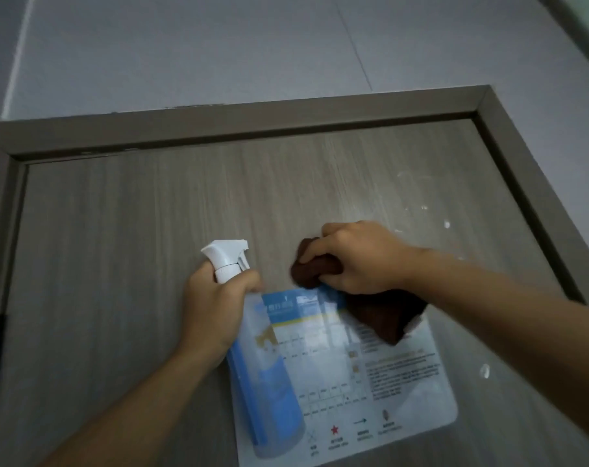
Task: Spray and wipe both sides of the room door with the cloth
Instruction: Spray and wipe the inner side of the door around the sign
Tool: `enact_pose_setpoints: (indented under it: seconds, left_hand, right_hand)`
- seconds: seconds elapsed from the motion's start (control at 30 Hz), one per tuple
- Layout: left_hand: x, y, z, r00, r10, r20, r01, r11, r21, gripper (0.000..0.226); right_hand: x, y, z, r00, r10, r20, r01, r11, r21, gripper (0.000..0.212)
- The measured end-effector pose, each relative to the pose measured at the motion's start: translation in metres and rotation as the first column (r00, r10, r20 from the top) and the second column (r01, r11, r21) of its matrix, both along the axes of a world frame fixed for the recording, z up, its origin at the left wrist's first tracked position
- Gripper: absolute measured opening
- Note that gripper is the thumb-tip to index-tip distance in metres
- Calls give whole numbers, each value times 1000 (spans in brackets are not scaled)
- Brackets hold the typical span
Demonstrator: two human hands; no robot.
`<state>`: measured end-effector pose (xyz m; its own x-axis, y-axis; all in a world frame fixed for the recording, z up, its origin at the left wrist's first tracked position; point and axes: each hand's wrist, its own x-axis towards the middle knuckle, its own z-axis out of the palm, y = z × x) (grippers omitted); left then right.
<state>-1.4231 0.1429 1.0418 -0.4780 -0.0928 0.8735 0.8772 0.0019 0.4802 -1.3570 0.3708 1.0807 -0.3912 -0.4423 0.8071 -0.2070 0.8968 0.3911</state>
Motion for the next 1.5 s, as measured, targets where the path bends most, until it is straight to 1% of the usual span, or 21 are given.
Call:
enact_pose_setpoints:
  seconds: [0.07, 0.13, 0.23, 0.3, 0.37, 0.43, 0.5, 0.67, 0.77, 0.83, 0.93, 1.0, 1.03, 1.13, 1.3, 1.4, 1.5]
  left_hand:
    - [0, 1, 1, 1000, 18, -2, -18, 1000, 16, 33]
    - [0, 1, 1, 1000, 22, -5, -22, 999, 27, 33]
    - [4, 5, 0, 1000, 28, 0, -28, 999, 38, 34]
    - [8, 11, 2, 998, 67, -6, -67, 997, 46, 28]
    - [14, 21, 3, 992, 126, -5, -126, 991, 35, 22]
    - [22, 36, 1, 990, 141, 11, -141, 990, 21, 22]
    - [31, 57, -2, 993, 114, 12, -114, 993, -13, 25]
    - [53, 126, -4, 999, 26, -26, -28, 994, -105, 24]
    - [59, 166, -6, 999, -7, -39, 3, 995, -100, 15]
    - [63, 188, -9, 999, -14, -36, 11, 996, -85, 16]
    - [70, 209, -14, 998, -35, -46, 31, 996, -80, 19]
    - [73, 216, -17, 996, -57, -63, 52, 995, -81, 30]
    - [73, 219, -19, 995, -61, -73, 56, 996, -68, 32]
    - [73, 225, -21, 995, -52, -81, 51, 999, -7, 27]
    - [82, 229, -22, 996, -62, -64, 60, 998, -21, 30]
    - [87, 228, -19, 993, -17, -114, 16, 1000, -5, 28]
    - [92, 224, -10, 991, -10, -132, 11, 1000, 9, 33]
  right_hand:
    - [-11, -21, -7, 998, 62, -1, -62, 997, -52, 42]
    - [-17, -28, -13, 996, 84, -11, -84, 990, -115, 44]
    - [-16, -12, -24, 998, 34, -54, -45, 974, -220, 47]
    - [-11, 0, -28, 998, 7, -68, -25, 961, -276, 47]
    - [-6, 8, -32, 997, 4, -81, -28, 956, -293, 46]
    - [3, 18, -36, 994, 31, -110, -63, 949, -308, 47]
    - [14, 35, -38, 986, 55, -158, -108, 930, -350, 50]
    - [42, 105, -39, 962, 20, -274, -151, 872, -466, 52]
    - [48, 147, -42, 948, -11, -319, -164, 841, -516, 51]
    - [48, 169, -45, 946, -24, -324, -166, 821, -546, 50]
    - [46, 194, -50, 946, -26, -322, -164, 820, -548, 51]
    - [44, 205, -53, 946, -11, -324, -175, 824, -539, 51]
    - [43, 209, -55, 944, 0, -330, -186, 825, -533, 51]
    - [40, 218, -57, 938, 31, -344, -218, 826, -521, 50]
    - [35, 216, -59, 944, 84, -319, -248, 817, -520, 52]
    - [37, 210, -59, 937, 91, -337, -260, 826, -501, 52]
    - [42, 207, -60, 931, 71, -357, -253, 831, -495, 51]
